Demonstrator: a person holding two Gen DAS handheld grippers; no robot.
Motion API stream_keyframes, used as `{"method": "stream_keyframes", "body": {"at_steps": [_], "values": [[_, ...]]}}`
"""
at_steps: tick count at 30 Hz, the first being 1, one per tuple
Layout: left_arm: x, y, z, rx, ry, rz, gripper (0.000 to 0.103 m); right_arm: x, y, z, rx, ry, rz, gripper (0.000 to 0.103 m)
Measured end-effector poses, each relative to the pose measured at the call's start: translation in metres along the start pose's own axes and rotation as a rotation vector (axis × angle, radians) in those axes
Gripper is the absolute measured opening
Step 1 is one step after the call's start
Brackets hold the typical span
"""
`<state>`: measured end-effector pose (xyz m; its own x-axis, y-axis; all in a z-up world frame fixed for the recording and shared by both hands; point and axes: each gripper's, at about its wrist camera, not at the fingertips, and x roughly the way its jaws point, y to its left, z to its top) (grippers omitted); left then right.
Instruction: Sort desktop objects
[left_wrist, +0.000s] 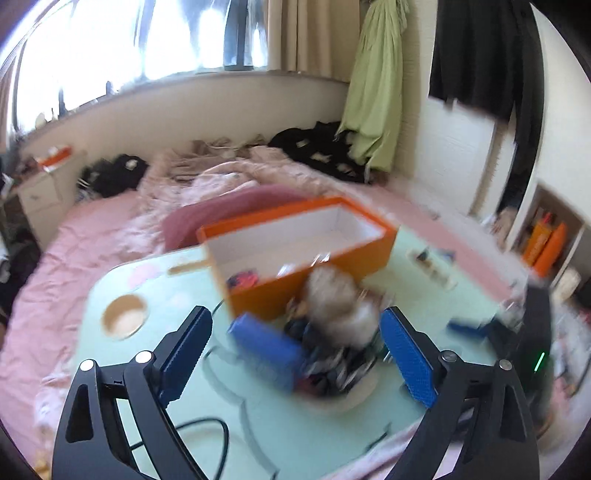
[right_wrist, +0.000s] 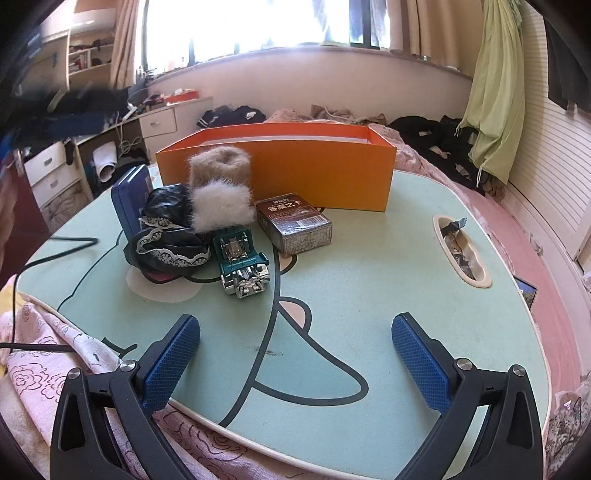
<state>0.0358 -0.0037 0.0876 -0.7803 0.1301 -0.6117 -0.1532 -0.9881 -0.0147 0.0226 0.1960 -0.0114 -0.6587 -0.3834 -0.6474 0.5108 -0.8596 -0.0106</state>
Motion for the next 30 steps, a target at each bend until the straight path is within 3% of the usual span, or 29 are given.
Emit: {"method": "stream_keyframes", "body": {"at_steps": [6, 9, 12, 14, 30], "values": [[0.026, 0.005, -0.04, -0.02, 0.088, 0.069, 0.092, 0.0, 0.0, 0.0, 0.0, 0.0, 0.0, 0.103], [0.046, 0.001, -0.05, -0.033, 0.153, 0.044, 0.092, 0.0, 0.0, 0.0, 0.0, 0.0, 0.001, 0.103], [0.065, -0.007, -0.056, -0.012, 0.233, 0.064, 0.096, 0.0, 0.0, 0.0, 0.0, 0.002, 0.0, 0.103], [0.068, -0.004, -0.057, -0.034, 0.237, 0.03, 0.103, 0.0, 0.0, 0.0, 0.0, 0.0, 0.001, 0.103], [0.067, -0.006, -0.059, -0.04, 0.217, 0.024, 0.103, 0.0, 0.001, -0.001, 0.0, 0.0, 0.0, 0.103]]}}
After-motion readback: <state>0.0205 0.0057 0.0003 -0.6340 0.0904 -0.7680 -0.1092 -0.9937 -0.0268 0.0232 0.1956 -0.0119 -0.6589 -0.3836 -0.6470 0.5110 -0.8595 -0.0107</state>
